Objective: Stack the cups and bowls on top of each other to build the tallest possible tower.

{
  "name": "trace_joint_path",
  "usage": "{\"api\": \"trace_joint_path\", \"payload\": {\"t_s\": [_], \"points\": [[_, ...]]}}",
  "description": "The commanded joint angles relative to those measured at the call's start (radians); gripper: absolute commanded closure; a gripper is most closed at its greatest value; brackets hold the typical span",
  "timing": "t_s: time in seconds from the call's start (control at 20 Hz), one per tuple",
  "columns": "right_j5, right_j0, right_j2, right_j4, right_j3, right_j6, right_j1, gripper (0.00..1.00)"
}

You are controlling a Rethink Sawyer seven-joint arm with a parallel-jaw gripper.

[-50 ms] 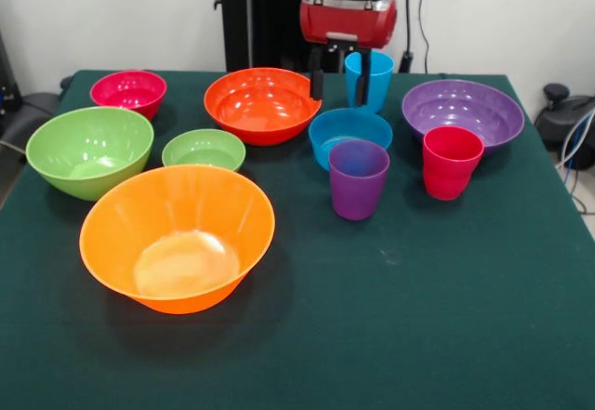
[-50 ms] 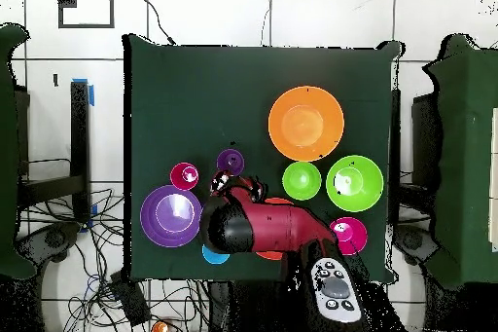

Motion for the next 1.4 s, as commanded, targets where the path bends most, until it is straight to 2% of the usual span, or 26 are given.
{"api": "trace_joint_path", "payload": {"t_s": [0.05,0.3,0.55,1.1,1.4], "points": [[0.047,0.014,0.022,-0.069,-0.124,-0.006,0.144,0.00],[0.043,0.016,0.010,-0.068,-0.173,-0.005,0.194,0.00],[0.097,0.002,0.032,-0.045,-0.208,-0.011,0.211,0.00],[-0.041,0.022,0.004,-0.071,-0.226,0.031,0.344,0.00],[-0.073,0.043,-0.016,-0.074,-0.243,0.038,0.388,0.00]]}}
